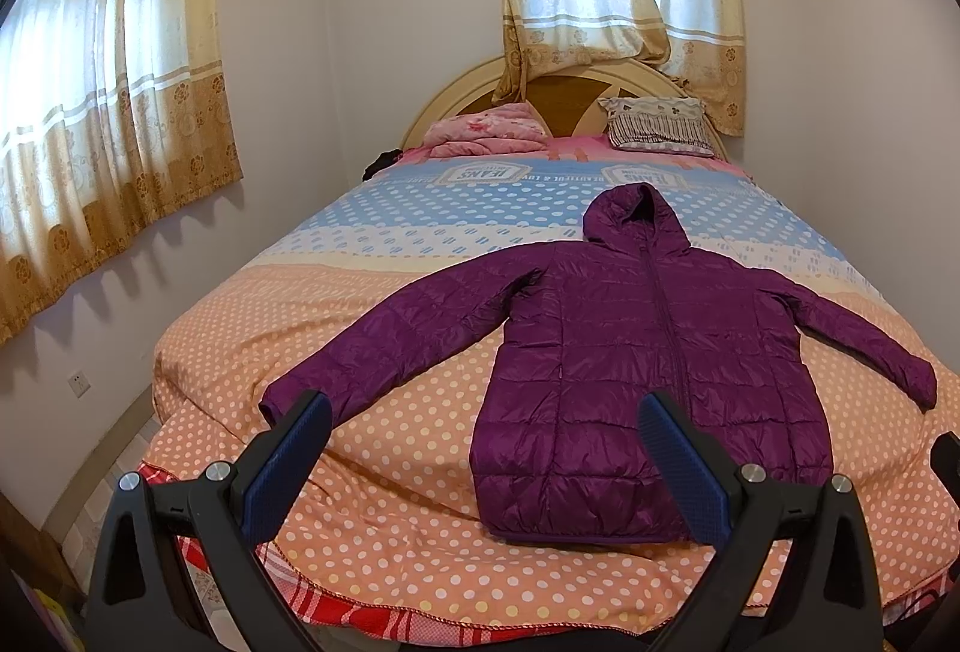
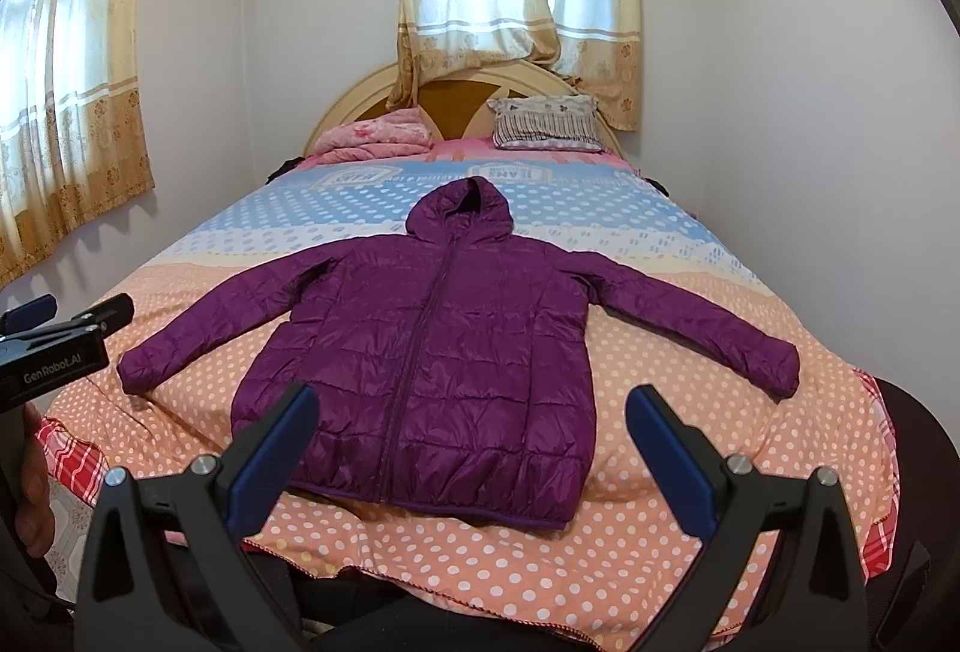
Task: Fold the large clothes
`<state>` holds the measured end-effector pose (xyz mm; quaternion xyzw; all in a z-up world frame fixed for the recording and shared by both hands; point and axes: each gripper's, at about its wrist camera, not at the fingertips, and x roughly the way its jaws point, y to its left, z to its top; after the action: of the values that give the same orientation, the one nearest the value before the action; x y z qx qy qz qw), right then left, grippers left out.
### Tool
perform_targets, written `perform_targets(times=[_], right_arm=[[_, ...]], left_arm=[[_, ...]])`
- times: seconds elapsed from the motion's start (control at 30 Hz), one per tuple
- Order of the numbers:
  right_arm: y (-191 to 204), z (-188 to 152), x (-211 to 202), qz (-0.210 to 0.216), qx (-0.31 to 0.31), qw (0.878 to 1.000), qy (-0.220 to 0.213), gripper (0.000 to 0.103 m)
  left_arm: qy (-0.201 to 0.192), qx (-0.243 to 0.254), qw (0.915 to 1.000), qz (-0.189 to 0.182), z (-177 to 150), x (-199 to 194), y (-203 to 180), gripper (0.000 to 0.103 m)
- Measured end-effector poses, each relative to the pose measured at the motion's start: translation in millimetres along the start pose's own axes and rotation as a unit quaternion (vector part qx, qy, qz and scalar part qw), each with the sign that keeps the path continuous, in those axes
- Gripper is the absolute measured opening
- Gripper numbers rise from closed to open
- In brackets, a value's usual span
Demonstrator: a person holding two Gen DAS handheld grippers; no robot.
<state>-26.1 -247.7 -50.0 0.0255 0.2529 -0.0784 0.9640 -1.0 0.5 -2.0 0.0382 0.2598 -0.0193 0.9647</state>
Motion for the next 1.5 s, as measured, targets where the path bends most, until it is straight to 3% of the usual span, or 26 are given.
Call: perform_targets(times=[1.5], right_arm=[[-0.4, 1.5, 4.0, -0.005, 0.006, 1.0, 0.007, 0.103]], left_arm=[[0.0, -0.002, 1.0, 0.0, -0.7, 2.4, 2.2, 0.102]])
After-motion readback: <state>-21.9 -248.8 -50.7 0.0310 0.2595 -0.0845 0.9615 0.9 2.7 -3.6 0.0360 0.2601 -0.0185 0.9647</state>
